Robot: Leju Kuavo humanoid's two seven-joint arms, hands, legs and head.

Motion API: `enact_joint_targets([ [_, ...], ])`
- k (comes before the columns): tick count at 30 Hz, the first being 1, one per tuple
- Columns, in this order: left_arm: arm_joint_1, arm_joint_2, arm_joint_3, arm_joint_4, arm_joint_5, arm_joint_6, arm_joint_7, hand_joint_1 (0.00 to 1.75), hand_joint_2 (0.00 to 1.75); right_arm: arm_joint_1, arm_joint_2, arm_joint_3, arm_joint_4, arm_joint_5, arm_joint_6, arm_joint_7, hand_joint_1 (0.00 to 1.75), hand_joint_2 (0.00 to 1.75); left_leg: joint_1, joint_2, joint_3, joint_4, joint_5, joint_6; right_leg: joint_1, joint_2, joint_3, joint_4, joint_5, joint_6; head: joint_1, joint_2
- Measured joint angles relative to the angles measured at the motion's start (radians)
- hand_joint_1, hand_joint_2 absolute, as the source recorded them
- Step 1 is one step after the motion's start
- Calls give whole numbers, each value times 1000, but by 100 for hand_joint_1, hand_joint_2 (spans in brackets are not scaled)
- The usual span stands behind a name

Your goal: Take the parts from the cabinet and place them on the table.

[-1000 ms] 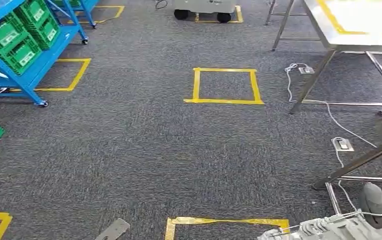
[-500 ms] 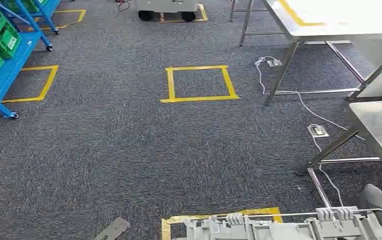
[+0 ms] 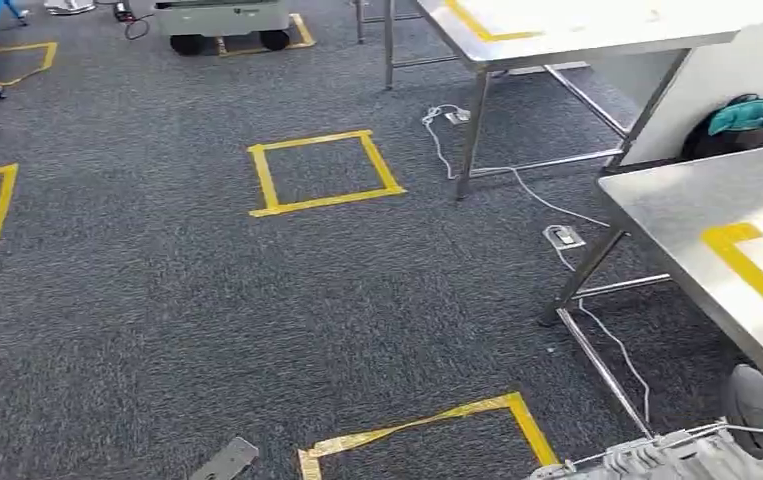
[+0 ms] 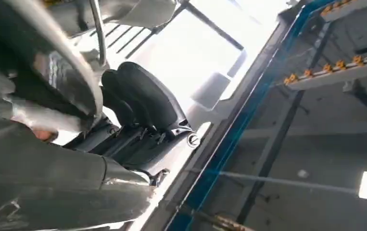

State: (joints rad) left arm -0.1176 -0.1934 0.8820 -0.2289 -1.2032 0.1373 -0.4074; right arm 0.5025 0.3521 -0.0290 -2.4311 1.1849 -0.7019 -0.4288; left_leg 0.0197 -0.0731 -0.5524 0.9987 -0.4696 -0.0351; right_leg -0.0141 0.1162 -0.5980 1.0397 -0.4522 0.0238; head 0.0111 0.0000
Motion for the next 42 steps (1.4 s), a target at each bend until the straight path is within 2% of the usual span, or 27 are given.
enact_joint_targets([
  [3, -4, 0, 0, 0, 0, 0, 1, 0, 175, 5, 0, -2, 0, -1, 0, 0, 175, 175, -8, 24, -1, -3, 7, 19, -9, 25, -16, -16, 12, 23, -2, 0],
  [4, -6, 0, 0, 0, 0, 0, 1, 0, 175, 5, 0, -2, -1, -1, 0, 0, 175, 175, -4, 40, 0, -9, 12, 29, -10, 7, -16, -7, 7, 25, -2, 0],
  [5, -6, 0, 0, 0, 0, 0, 0, 0, 175, 4, 0, -2, -1, -1, 0, 0, 175, 175, -6, 47, 0, -9, 11, 36, -2, -49, -31, 28, -21, 25, 5, 0],
  [6, -5, 0, 0, 0, 0, 0, 0, 0, 175, 2, 0, -2, -1, -2, 0, 0, 175, 175, -10, 60, 0, -9, 10, 41, 0, -83, -63, 97, -63, 26, 8, 0],
  [8, 2, 0, 0, 0, 0, -1, 1, 0, 175, 2, 0, -2, -1, -3, 0, 0, 175, 175, -16, 87, 0, -8, 9, 44, 0, -105, -137, 261, -136, 27, 8, 0],
  [9, 2, 1, 0, 0, 0, -2, 2, 0, 175, 2, 0, -2, 0, -5, 0, 0, 175, 175, -18, 100, 0, -8, 8, 44, 0, -108, -153, 300, -144, 27, 8, 0],
  [10, 2, 0, 0, 0, 0, -3, 2, 0, 175, 2, 0, -2, 0, -5, 0, 0, 175, 175, -18, 110, 1, -8, 8, 45, 0, -109, -147, 292, -132, 27, 7, 0],
  [12, 0, 0, 0, 0, 0, -3, 2, 0, 175, 2, 0, -2, 0, -5, 0, 0, 175, 175, -18, 132, 6, -8, 6, 42, 0, -120, -65, 151, -56, 25, 8, 0],
  [13, 0, -1, 0, 0, 0, -3, 2, 0, 175, 2, 0, -2, 0, -5, 0, 0, 175, 175, -17, 140, 10, -7, 3, 38, 0, -143, -12, 58, -20, 24, 8, 0],
  [14, 0, 0, 0, 0, 2, -2, 2, 0, 175, 0, 0, -2, 1, -6, 0, 0, 175, 175, -21, 148, 13, -6, 0, 32, 3, -189, 17, -2, -26, 26, 8, 0],
  [18, -2, 0, 0, 0, 7, -2, 1, 0, 175, 1, 0, -4, 1, -8, 0, 0, 175, 175, -24, 174, 18, -8, 1, 15, 11, -150, 15, -3, -18, 4, 6, 0],
  [19, -4, 0, 0, 0, 8, -2, 1, 0, 175, 1, 0, -4, 1, -8, 0, 0, 175, 175, -21, 169, 16, -6, -7, 6, 4, -138, 18, -10, -11, -6, 6, 0],
  [20, -5, 0, 0, 0, 8, -2, 1, 0, 175, 1, 0, -4, 1, -8, 0, 0, 175, 175, -18, 123, 10, 15, -26, 0, 2, -129, 17, -10, -8, -10, 4, 0],
  [21, -4, 0, 0, 0, 8, -2, 1, 0, 175, -1, 0, -4, 2, -8, 0, 0, 175, 175, -18, 97, -13, 69, -62, -2, 1, -121, 16, -11, -7, -16, 4, 0],
  [23, 2, 0, 0, 0, 9, -2, 1, 0, 175, -1, 0, -4, 2, -9, 0, -3, 175, 175, -18, 84, -94, 236, -138, -5, 1, -99, 11, -11, -5, -21, 3, 0],
  [25, 4, 0, 0, 0, 9, -3, 1, 0, 175, -1, 0, -4, 4, -9, 0, -6, 175, 175, -18, 82, -137, 310, -145, -4, 2, -72, 9, -11, -3, -22, 3, 0],
  [26, 3, 0, 0, 0, 10, -3, 1, 0, 175, -1, 0, -4, 5, -10, 0, -6, 175, 175, -17, 81, -124, 276, -110, -2, 1, -58, 9, -10, -2, -21, 3, 0],
  [28, 1, 0, 0, 0, 10, -3, 2, 0, 175, -1, 0, -4, 5, -10, 0, -8, 175, 175, -13, 61, -49, 117, -18, 1, -1, -31, 11, -10, 1, -15, 3, 0],
  [29, 2, 1, 0, 0, 11, -3, 2, 0, 175, -2, 0, -4, 5, -11, 0, -8, 175, 175, -8, 14, -11, 39, 11, 1, -3, -21, 9, -10, 2, -12, 3, 0],
  [30, 2, 1, 0, 0, 11, -3, 3, 0, 175, -3, 0, -4, 5, -11, 0, -8, 175, 175, -4, -12, 5, -1, 2, 5, 4, -8, 2, -2, 0, -5, 2, 0],
  [34, -2, 1, 0, 0, 11, -3, 4, 0, 175, 1, 0, -5, 5, -12, 0, -8, 175, 175, -7, 24, 4, -11, 9, 30, -6, 29, -19, -18, 16, 24, 2, 0],
  [35, -4, 1, 0, 0, 11, -3, 4, 0, 175, 3, 0, -5, 5, -12, 0, -8, 175, 175, -7, 39, 5, -14, 12, 37, -1, -34, -24, 1, 1, 23, 5, 0],
  [36, -4, 1, 0, 0, 11, -3, 3, 0, 175, 0, 0, -5, 5, -12, 0, -8, 175, 175, -9, 49, 5, -14, 10, 45, 2, -77, -47, 47, -32, 25, 13, 0],
  [37, -1, 1, 0, 0, 11, -3, 3, 0, 175, -3, 0, -5, 5, -12, 0, -8, 175, 175, -11, 62, 5, -14, 9, 48, 1, -97, -80, 121, -72, 28, 14, 0],
  [39, 4, 3, 0, 0, 12, -4, 3, 0, 175, -1, 0, -5, 6, -13, 0, -8, 175, 175, -15, 91, 4, -13, 7, 50, 1, -107, -150, 273, -135, 32, 14, 0],
  [40, 4, 3, 0, 0, 13, -5, 3, 0, 175, -1, 0, -5, 8, -14, 0, -8, 175, 175, -15, 105, 5, -13, 7, 50, 1, -108, -158, 297, -133, 34, 13, 0],
  [42, 2, 2, 0, 0, 15, -6, 3, 0, 175, -1, 0, -5, 9, -17, 0, -8, 175, 175, -14, 128, 9, -12, 4, 47, 1, -116, -100, 201, -73, 36, 14, 0],
])
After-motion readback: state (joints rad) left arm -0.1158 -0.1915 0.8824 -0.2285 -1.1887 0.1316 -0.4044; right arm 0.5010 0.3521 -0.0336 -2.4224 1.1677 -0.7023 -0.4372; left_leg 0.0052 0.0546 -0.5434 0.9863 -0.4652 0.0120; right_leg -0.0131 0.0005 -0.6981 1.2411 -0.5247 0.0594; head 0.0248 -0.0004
